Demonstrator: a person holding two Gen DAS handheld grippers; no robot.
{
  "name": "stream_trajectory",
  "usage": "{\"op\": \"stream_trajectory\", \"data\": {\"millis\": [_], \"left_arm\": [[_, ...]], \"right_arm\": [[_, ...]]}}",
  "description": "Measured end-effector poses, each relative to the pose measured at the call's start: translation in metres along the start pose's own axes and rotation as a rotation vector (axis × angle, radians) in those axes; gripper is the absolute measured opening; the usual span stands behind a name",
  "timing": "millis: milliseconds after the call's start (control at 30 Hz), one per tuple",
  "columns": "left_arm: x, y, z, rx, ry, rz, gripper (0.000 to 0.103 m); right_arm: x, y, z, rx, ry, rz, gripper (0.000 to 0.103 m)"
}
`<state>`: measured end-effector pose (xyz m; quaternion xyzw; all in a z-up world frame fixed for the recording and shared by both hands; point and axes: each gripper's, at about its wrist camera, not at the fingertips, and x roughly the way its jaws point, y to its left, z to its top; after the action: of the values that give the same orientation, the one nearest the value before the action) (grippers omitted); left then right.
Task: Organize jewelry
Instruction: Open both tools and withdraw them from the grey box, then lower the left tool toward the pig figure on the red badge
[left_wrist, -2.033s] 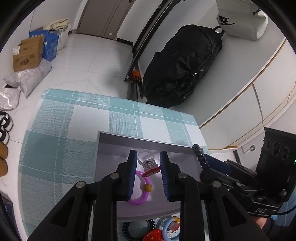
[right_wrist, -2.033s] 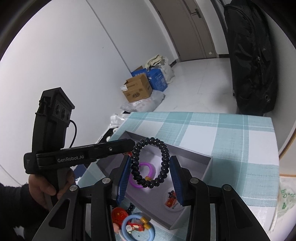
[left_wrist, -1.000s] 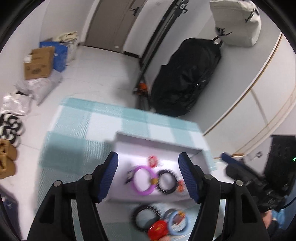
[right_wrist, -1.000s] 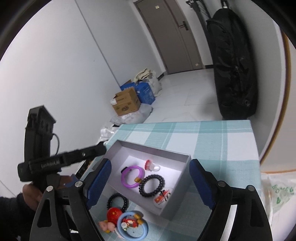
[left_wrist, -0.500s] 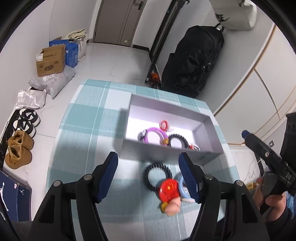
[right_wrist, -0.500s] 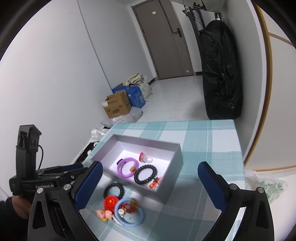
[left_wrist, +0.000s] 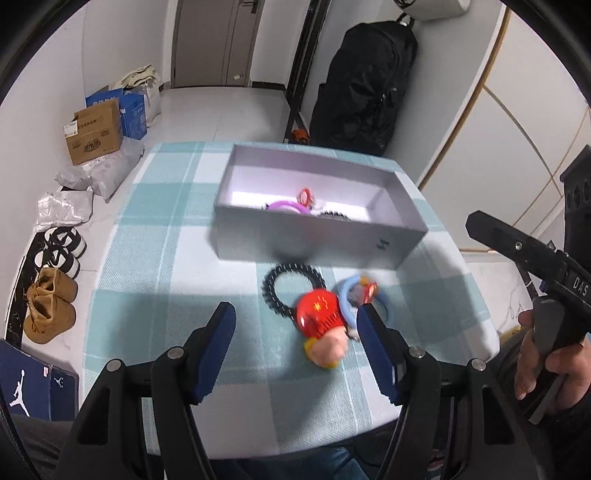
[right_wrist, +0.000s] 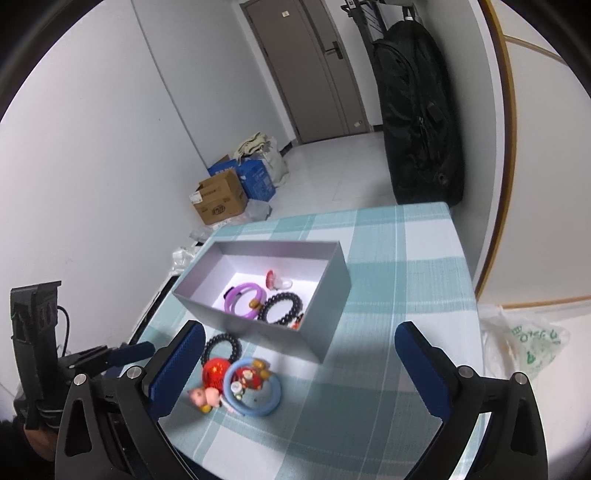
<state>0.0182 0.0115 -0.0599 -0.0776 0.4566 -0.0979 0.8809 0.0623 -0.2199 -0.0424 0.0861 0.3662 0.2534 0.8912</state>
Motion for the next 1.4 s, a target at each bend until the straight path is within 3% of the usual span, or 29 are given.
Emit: {"op": "stream_trajectory", "data": {"millis": [200, 433, 733, 1100, 1400], "left_arm": [[0.009, -0.002, -0.009, 0.003, 0.052, 0.045, 0.063], [0.008, -0.005, -0.012, 0.006, 0.060, -0.020, 0.063], [0.015, -0.014, -0.017, 0.033, 0.070, 0.009, 0.062], [0.020, -0.019, -0.018, 0.069, 0.098, -0.020, 0.021], [0.020, -0.023, -0.018, 0.100, 0.101, -0.029, 0.019]], "right_arm": [[-0.001, 0.002, -0.009, 0.008, 0.029, 0.006, 0.103], [-0.005, -0.001, -0.014, 0.033, 0.036, 0.001, 0.103], [-0.008, -0.001, -0.016, 0.037, 0.036, 0.008, 0.103], [-0.011, -0.001, -0.018, 0.056, 0.037, 0.025, 0.103], [-0.009, 0.000, -0.019, 0.050, 0.042, 0.028, 0.103]]}}
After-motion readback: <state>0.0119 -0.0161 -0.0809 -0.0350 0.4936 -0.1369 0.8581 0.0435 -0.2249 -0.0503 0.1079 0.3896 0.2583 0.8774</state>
